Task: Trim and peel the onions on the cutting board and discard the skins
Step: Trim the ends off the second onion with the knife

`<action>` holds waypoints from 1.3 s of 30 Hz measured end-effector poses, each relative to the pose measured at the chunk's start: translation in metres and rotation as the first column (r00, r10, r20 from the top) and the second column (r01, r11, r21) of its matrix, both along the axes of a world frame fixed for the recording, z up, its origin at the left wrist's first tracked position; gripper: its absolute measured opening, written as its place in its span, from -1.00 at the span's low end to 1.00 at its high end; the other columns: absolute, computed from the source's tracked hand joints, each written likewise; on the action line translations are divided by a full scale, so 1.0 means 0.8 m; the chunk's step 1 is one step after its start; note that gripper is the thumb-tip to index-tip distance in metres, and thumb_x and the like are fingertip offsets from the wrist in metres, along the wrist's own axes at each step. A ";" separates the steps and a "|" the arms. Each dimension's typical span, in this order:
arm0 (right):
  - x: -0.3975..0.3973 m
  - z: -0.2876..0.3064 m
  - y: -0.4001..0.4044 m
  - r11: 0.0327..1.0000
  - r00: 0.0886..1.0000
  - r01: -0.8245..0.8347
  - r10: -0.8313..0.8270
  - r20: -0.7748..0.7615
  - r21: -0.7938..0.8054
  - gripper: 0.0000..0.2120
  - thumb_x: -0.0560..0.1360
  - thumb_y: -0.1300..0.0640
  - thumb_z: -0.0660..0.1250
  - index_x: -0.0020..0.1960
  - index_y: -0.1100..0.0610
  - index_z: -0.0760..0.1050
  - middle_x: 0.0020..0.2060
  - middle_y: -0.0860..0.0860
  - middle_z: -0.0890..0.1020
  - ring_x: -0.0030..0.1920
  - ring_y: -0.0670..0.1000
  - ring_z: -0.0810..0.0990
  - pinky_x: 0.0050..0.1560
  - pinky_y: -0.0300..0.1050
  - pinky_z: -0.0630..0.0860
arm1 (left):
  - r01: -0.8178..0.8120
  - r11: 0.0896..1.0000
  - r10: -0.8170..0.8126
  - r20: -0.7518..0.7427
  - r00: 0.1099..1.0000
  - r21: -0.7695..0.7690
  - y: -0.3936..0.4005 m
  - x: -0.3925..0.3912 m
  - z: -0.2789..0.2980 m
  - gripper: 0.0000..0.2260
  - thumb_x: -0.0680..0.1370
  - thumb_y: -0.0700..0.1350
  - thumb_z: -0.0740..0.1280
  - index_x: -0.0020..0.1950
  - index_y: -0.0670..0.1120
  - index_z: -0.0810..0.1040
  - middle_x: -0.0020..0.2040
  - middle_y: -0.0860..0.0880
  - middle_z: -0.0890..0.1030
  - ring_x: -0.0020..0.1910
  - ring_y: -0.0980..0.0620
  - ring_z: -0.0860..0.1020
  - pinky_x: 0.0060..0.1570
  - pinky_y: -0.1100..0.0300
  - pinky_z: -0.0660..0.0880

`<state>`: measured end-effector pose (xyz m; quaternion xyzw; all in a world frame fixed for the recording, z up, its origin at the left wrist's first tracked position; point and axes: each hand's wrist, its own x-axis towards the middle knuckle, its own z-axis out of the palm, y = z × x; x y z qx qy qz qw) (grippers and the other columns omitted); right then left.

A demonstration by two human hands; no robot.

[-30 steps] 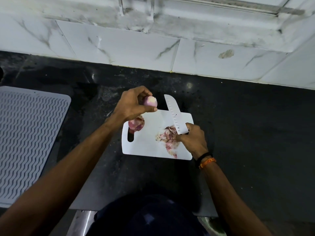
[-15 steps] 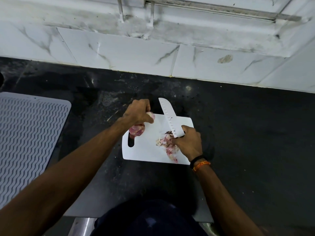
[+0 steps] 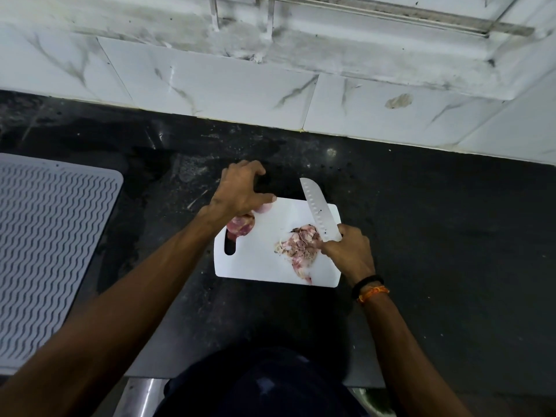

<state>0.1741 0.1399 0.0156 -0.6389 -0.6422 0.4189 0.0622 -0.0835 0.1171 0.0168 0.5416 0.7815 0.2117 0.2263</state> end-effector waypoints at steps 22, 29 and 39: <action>-0.002 0.025 -0.062 0.998 0.991 -0.040 0.033 -0.133 -0.056 -0.82 0.41 0.17 0.32 0.00 0.06 0.58 -0.15 -0.04 0.66 -0.19 -0.01 0.64 -0.34 -0.22 0.48 | -0.176 0.984 0.177 0.016 0.984 -0.039 -0.098 0.022 -0.035 -0.32 0.30 0.00 0.58 0.37 -0.04 0.41 0.23 -0.08 0.49 0.20 -0.13 0.44 0.07 0.00 0.48; 0.009 0.027 -0.090 0.997 0.985 -0.046 0.035 -0.167 -0.065 -0.93 0.49 0.19 0.29 -0.06 0.11 0.54 -0.26 0.01 0.63 -0.38 -0.02 0.57 -0.44 -0.21 0.48 | -0.270 0.962 0.238 0.372 0.897 0.036 -0.111 0.044 -0.028 -0.47 0.25 -0.09 0.63 0.17 0.02 0.56 0.05 0.04 0.53 -0.02 0.06 0.55 -0.17 0.35 0.52; 0.012 0.008 -0.109 0.995 0.991 -0.095 0.097 -0.096 0.024 -0.90 0.62 0.08 0.19 -0.02 0.06 0.45 -0.21 0.02 0.62 -0.36 -0.03 0.60 -0.37 -0.16 0.58 | -0.295 0.951 0.197 0.557 0.807 0.091 -0.109 0.067 -0.031 -0.45 0.27 -0.23 0.62 0.14 -0.04 0.43 0.09 0.01 0.55 0.07 0.03 0.55 -0.14 0.38 0.49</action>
